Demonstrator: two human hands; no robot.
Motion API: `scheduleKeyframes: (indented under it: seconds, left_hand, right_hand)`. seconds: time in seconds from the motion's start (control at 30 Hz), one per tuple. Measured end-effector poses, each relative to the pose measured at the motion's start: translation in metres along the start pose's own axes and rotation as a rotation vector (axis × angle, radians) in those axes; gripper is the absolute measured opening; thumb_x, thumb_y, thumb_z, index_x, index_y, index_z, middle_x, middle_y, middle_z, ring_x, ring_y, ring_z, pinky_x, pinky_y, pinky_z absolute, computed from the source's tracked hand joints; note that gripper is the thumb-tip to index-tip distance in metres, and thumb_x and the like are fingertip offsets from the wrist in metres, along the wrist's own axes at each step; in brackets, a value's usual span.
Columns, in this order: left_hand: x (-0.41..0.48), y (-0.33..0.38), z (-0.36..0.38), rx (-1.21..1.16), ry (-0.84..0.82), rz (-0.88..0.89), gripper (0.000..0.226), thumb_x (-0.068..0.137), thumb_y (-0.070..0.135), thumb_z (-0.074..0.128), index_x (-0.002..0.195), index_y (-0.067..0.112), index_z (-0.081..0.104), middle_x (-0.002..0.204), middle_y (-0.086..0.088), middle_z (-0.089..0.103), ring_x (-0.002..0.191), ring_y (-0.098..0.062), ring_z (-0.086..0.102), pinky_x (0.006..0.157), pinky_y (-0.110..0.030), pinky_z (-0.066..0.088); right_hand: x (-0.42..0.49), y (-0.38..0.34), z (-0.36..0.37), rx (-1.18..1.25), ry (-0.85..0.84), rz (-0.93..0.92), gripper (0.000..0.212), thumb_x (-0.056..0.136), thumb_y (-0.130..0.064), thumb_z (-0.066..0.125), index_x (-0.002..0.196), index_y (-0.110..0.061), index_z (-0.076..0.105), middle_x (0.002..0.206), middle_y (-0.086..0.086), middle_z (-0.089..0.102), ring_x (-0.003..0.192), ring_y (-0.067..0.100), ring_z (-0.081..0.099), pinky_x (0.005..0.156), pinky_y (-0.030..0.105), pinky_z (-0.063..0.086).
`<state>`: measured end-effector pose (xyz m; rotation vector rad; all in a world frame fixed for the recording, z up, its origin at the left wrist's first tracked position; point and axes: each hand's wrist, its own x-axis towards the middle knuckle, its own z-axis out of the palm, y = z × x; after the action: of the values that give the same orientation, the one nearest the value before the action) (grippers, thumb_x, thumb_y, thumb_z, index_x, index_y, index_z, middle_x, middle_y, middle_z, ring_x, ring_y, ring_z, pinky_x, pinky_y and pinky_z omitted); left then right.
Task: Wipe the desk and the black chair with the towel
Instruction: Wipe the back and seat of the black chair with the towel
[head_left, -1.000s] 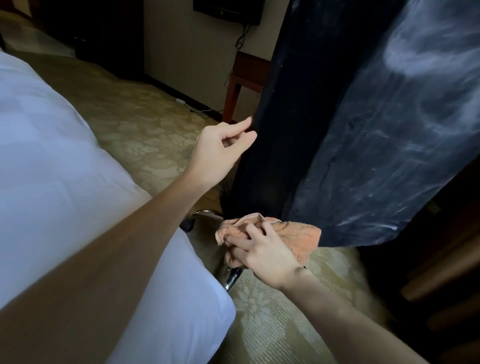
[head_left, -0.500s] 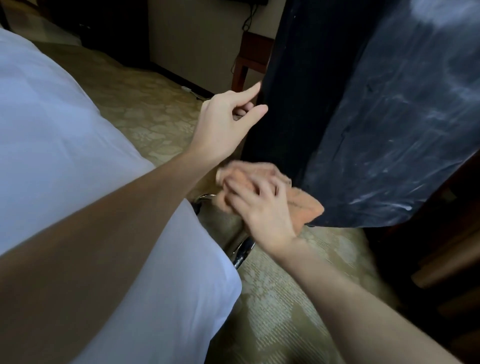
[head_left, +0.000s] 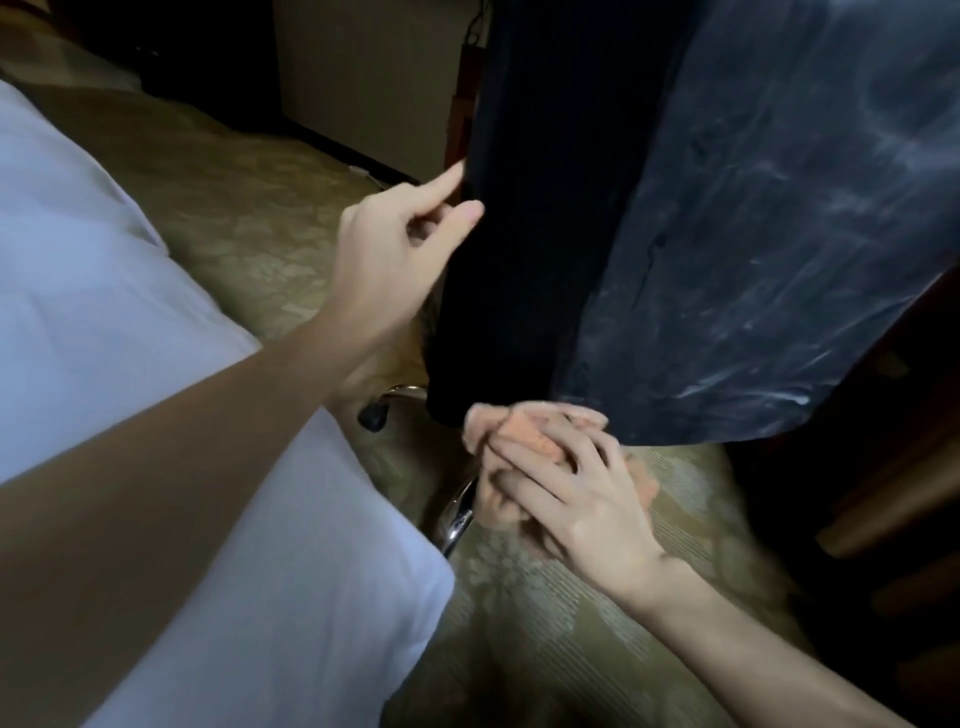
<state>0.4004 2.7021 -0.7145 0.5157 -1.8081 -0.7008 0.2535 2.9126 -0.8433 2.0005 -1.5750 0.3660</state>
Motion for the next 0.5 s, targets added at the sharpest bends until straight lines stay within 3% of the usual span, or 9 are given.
scheduleKeyframes:
  seconds: [0.07,0.17,0.27,0.4,0.5]
  left_hand:
    - [-0.003,0.002,-0.001,0.005,-0.005,0.004,0.044,0.1,0.039,0.065,0.141,0.023,0.063,0.101,0.0,0.076,0.095,-0.014,0.07,0.093,-0.033,0.055]
    - [-0.006,0.005,-0.002,0.021,-0.01,0.0,0.043,0.101,0.038,0.063,0.141,0.024,0.063,0.102,0.0,0.076,0.095,-0.012,0.07,0.094,-0.033,0.055]
    - [-0.007,0.005,-0.004,0.024,-0.012,0.002,0.042,0.101,0.036,0.064,0.141,0.024,0.063,0.106,0.002,0.075,0.099,-0.01,0.07,0.097,-0.033,0.055]
    - [-0.004,0.001,-0.003,0.033,-0.033,0.02,0.04,0.101,0.035,0.065,0.14,0.029,0.063,0.099,0.003,0.073,0.095,-0.012,0.069,0.097,-0.032,0.053]
    - [-0.004,-0.002,0.002,0.014,-0.03,0.015,0.038,0.103,0.035,0.063,0.14,0.028,0.063,0.096,0.01,0.071,0.091,-0.003,0.066,0.094,-0.024,0.051]
  right_hand:
    - [0.038,-0.004,-0.016,0.023,0.159,0.03,0.038,0.102,-0.036,0.05,0.126,-0.02,0.074,0.142,0.002,0.063,0.146,0.023,0.034,0.125,0.039,0.015]
    - [0.086,-0.01,-0.025,-0.055,0.255,0.121,0.035,0.1,-0.03,0.05,0.124,-0.022,0.074,0.146,0.0,0.06,0.141,0.031,0.035,0.116,0.041,0.023]
    - [0.078,-0.012,0.005,-0.174,0.112,0.138,0.032,0.1,-0.031,0.049,0.117,-0.025,0.075,0.144,-0.003,0.062,0.134,0.033,0.037,0.104,0.046,0.028]
    - [0.012,0.008,0.028,-0.217,-0.07,0.1,0.025,0.091,-0.035,0.066,0.114,-0.029,0.072,0.141,-0.013,0.06,0.125,0.03,0.045,0.091,0.041,0.031]
    - [-0.007,0.018,0.014,-0.185,-0.06,0.142,0.024,0.094,-0.023,0.055,0.106,-0.026,0.075,0.129,-0.014,0.067,0.114,0.033,0.06,0.088,0.043,0.039]
